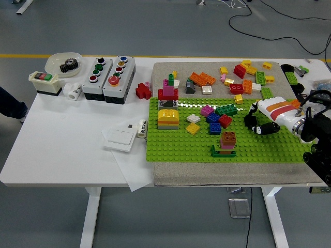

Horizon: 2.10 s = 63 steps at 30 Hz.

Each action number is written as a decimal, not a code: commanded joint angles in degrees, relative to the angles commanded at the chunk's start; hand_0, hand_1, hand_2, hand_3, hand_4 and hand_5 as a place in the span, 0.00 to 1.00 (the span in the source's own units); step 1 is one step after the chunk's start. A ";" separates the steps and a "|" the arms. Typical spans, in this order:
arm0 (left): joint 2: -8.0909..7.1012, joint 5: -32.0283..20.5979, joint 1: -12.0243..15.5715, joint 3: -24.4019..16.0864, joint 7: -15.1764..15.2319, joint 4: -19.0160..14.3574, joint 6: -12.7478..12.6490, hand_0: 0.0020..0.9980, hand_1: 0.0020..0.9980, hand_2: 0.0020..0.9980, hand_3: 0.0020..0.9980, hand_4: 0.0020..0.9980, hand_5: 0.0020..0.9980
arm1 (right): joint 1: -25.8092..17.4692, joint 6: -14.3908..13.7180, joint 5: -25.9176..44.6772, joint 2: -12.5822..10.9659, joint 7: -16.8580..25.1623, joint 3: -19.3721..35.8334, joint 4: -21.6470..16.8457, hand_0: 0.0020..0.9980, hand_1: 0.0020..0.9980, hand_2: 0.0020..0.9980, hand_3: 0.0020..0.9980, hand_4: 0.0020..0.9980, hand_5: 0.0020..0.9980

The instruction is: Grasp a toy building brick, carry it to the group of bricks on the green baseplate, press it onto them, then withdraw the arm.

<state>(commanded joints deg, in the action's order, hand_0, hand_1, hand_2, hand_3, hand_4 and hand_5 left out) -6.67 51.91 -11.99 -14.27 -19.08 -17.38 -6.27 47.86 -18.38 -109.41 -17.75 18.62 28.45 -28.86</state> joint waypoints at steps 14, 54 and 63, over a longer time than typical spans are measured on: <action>0.00 -0.03 -0.06 -0.02 0.01 -0.01 0.02 0.50 0.61 0.65 0.58 0.60 0.67 | -0.14 -1.20 0.13 -0.19 0.97 0.28 -0.13 0.44 0.47 0.53 0.52 0.67 0.40; -0.20 -1.82 1.52 1.58 0.46 0.58 -0.51 0.49 0.59 0.64 0.58 0.61 0.68 | -12.00 12.26 -16.16 -18.67 -17.03 11.85 -57.47 0.37 0.44 0.50 0.51 0.63 0.40; -0.33 -2.05 1.42 1.85 0.55 0.61 -0.62 0.49 0.59 0.64 0.58 0.61 0.68 | -13.69 15.79 -17.79 -20.32 -19.08 12.97 -62.57 0.38 0.44 0.51 0.51 0.64 0.40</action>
<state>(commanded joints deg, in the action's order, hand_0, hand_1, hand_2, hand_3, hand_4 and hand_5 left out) -7.00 49.86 -10.57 -12.43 -18.53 -16.76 -6.89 34.17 -2.60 -127.20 -38.07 -0.46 41.42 -91.43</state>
